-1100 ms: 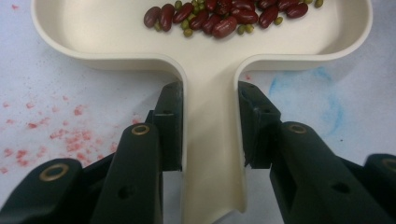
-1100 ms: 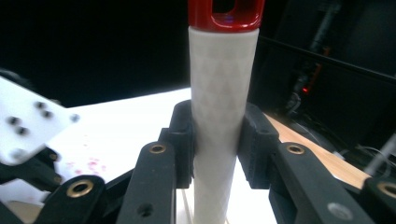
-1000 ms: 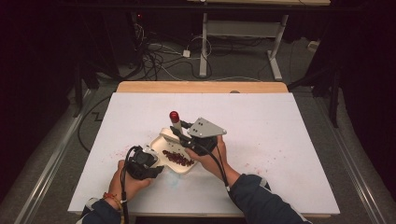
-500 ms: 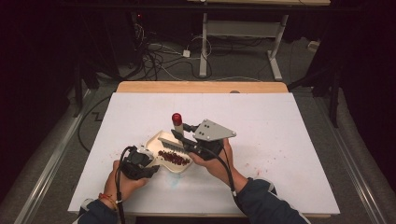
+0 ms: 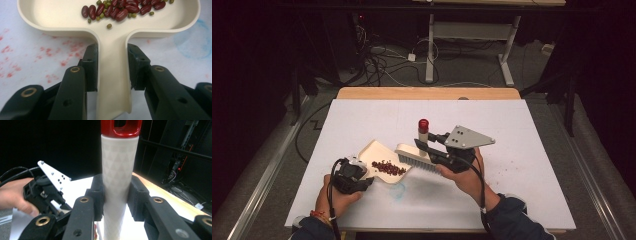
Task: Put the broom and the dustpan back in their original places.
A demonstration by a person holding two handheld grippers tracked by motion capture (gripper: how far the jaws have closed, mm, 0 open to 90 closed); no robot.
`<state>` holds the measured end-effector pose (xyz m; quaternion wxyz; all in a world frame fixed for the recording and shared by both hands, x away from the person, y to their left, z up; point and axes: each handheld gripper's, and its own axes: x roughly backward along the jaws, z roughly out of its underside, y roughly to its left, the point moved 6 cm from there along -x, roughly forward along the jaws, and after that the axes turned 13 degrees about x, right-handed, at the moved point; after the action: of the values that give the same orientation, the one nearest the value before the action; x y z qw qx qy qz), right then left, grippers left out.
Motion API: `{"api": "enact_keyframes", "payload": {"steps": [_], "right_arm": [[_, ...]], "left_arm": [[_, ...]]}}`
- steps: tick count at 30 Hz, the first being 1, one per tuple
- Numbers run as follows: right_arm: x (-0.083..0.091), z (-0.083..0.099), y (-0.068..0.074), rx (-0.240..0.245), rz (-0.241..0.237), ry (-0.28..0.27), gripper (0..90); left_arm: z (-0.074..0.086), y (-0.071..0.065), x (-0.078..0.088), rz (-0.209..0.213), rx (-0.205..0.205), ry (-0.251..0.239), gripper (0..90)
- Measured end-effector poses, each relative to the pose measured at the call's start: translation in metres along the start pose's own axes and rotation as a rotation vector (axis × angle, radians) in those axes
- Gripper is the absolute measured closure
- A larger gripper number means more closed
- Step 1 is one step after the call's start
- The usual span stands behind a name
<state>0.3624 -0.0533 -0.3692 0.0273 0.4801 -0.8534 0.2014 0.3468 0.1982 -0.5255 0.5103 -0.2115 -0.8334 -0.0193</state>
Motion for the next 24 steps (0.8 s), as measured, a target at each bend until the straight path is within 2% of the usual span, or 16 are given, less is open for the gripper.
{"api": "enact_keyframes", "payload": {"steps": [6,11,19,21,24], "right_arm": [[0.025,0.003,-0.010,-0.013,0.008,0.017,69.5],[0.046,0.013,-0.019,-0.020,0.018,0.046,69.5],[0.086,0.030,-0.031,-0.015,0.027,0.090,69.5],[0.096,0.034,-0.035,-0.024,0.020,0.102,69.5],[0.110,0.043,-0.040,-0.022,-0.005,0.126,69.5]], "left_arm": [[0.002,0.012,0.007,-0.021,0.032,-0.013,63.8],[0.004,0.017,0.011,-0.033,0.049,-0.027,63.8],[0.007,0.019,0.007,-0.052,0.072,-0.019,63.7],[0.006,0.018,0.006,-0.057,0.077,-0.019,63.8],[0.006,0.016,0.006,-0.070,0.105,-0.020,62.9]]}}
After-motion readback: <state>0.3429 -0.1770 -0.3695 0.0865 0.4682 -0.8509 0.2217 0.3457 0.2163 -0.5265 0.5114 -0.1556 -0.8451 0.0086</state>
